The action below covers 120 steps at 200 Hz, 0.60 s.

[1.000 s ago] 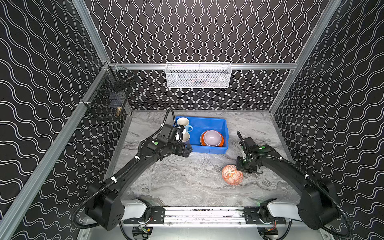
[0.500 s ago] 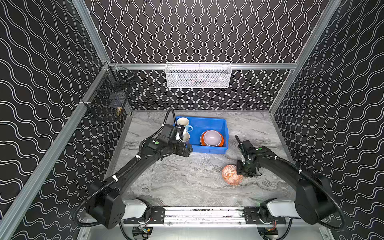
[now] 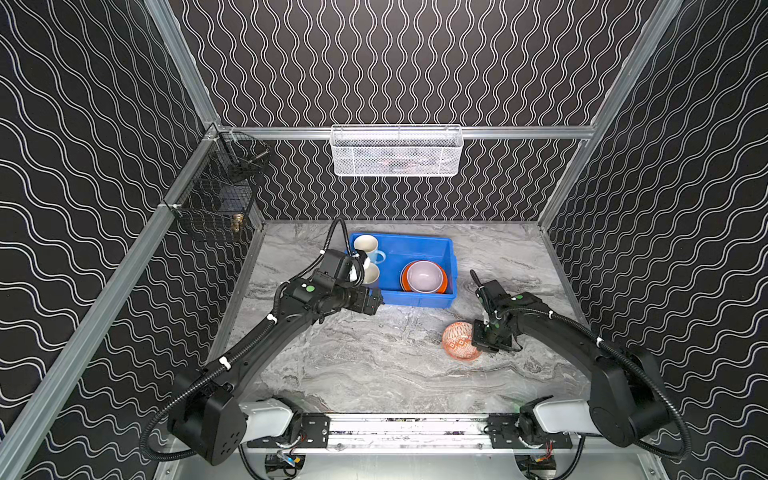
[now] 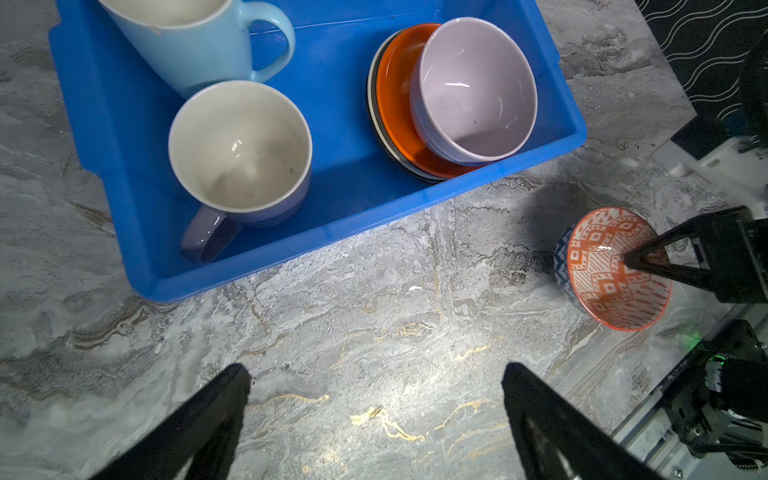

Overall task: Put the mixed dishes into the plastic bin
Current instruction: 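Lift the patterned bowl with the right gripper and carry it to the bin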

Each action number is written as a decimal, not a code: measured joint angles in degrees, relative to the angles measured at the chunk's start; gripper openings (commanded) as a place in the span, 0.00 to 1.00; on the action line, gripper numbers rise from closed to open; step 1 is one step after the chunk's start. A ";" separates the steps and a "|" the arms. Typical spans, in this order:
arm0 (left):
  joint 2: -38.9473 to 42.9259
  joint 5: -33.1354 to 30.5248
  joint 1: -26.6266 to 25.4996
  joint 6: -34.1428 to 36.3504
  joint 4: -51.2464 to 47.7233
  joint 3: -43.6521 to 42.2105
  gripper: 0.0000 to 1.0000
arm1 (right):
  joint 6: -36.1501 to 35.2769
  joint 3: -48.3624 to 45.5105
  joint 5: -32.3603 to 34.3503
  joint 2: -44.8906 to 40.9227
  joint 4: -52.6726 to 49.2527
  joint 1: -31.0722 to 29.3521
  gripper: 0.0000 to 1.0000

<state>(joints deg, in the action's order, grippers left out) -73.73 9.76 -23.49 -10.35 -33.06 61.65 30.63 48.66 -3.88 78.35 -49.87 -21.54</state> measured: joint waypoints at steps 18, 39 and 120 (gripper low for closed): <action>-0.20 -0.44 0.00 0.00 -0.11 0.44 0.98 | -0.07 3.37 0.17 -0.55 -1.62 0.00 0.03; -0.20 -0.66 0.00 0.00 -0.11 0.98 0.99 | -0.39 9.16 0.55 -0.04 -3.80 0.00 0.03; 0.55 -2.75 0.22 -1.07 0.26 2.01 0.99 | -4.74 34.82 2.64 17.09 -5.86 0.37 0.04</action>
<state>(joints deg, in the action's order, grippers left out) -73.19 7.01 -23.27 -11.42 -32.80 63.66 25.89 83.48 -1.23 95.44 -55.72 -21.17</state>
